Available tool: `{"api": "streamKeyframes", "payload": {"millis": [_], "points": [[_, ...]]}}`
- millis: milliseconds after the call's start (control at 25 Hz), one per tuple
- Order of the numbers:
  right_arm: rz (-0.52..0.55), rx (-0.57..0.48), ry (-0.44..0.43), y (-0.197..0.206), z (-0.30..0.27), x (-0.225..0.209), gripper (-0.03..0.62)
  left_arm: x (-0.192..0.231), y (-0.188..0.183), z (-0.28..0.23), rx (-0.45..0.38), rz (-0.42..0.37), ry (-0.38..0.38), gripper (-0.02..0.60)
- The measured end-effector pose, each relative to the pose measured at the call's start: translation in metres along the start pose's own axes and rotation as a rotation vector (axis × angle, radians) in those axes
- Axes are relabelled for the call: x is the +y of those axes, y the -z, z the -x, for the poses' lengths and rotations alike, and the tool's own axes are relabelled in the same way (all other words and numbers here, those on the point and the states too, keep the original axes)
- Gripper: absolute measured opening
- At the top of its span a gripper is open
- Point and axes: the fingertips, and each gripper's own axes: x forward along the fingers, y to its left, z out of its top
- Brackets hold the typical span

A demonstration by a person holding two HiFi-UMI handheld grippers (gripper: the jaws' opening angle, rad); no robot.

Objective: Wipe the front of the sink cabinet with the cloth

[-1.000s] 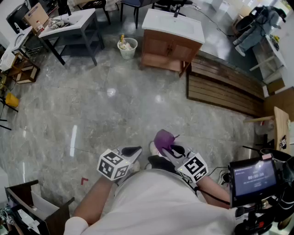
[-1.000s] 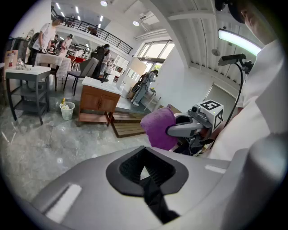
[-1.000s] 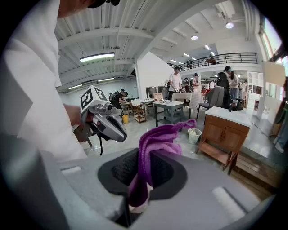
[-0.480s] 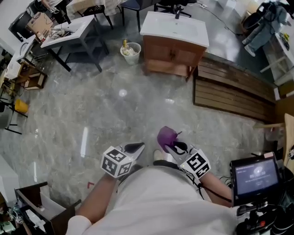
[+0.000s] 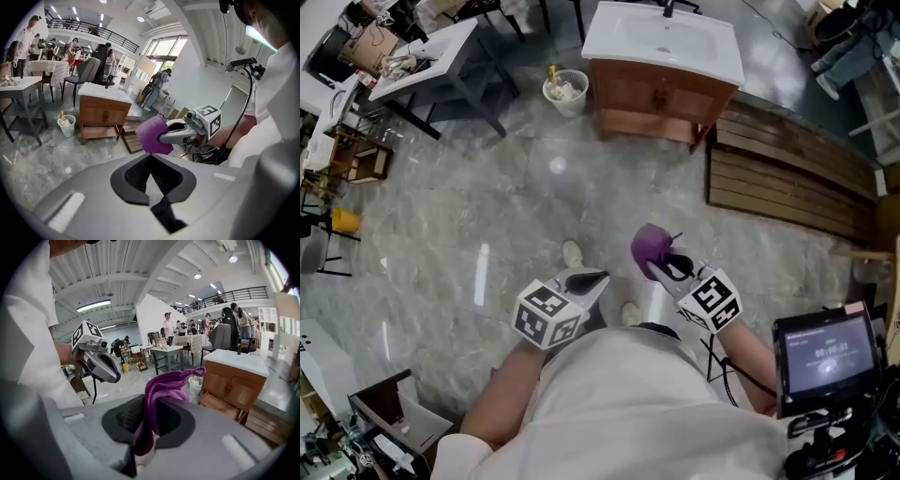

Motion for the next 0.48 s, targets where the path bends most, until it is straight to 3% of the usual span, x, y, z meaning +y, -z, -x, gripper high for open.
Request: {"api": "streamKeyframes", "payload": {"millis": [200, 480], "points": [[-0.017, 0.022, 0.051, -0.03, -0.074, -0.062, 0.055, 0.087, -0.041, -0.023, 0.011, -0.02, 0.06, 0.008], [-0.046, 0.089, 0.125, -0.088, -0.2, -0.165, 0.055, 0.221, -0.113, -0.044, 0.115, -0.1, 0.193, 0.008]]}}
